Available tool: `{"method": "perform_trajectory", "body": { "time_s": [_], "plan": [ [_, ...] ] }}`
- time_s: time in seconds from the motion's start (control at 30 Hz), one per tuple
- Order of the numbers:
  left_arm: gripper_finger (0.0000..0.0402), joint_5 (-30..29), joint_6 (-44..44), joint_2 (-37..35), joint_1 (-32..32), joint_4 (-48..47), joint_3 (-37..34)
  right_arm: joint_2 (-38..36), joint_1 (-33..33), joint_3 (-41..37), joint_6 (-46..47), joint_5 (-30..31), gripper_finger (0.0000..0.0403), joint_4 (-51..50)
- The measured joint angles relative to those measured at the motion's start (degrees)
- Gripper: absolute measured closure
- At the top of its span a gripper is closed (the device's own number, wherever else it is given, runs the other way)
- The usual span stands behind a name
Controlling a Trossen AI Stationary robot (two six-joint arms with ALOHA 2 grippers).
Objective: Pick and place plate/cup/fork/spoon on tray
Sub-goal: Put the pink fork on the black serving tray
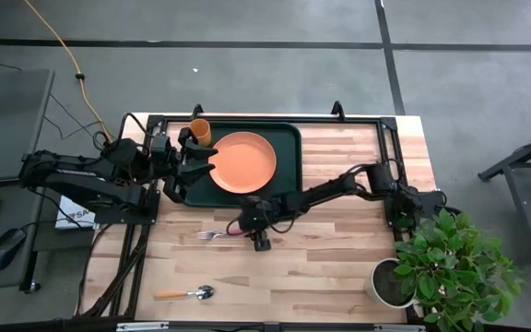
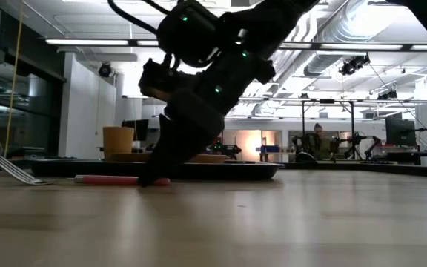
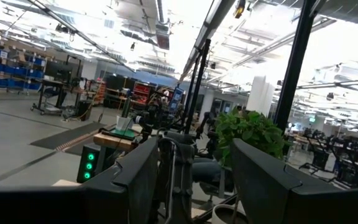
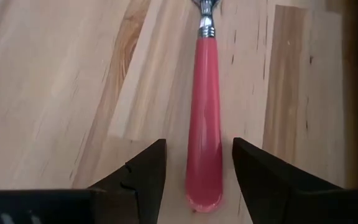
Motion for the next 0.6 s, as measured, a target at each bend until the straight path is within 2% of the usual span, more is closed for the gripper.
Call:
{"method": "perform_trajectory", "body": {
  "time_s": [0.2,0.3,0.43,0.6],
  "plan": [
    [0.0216,0.0,0.0,0.0,0.0,0.0,0.0,-0.3,0.9,-2.6,1.7,2.8,0.0242,1.2],
    [0.0216,0.0,0.0,0.0,0.0,0.2,0.0,-0.3,1.3,-3.0,2.1,3.3,0.0287,0.6],
    [0.0216,0.0,0.0,0.0,0.0,0.7,0.0,-0.8,1.6,-3.1,2.7,3.1,0.0371,-0.5],
    [0.0216,0.0,0.0,0.0,0.0,0.8,0.0,-3.3,1.6,-3.5,1.7,1.5,0.0372,-5.0]
  ]
}}
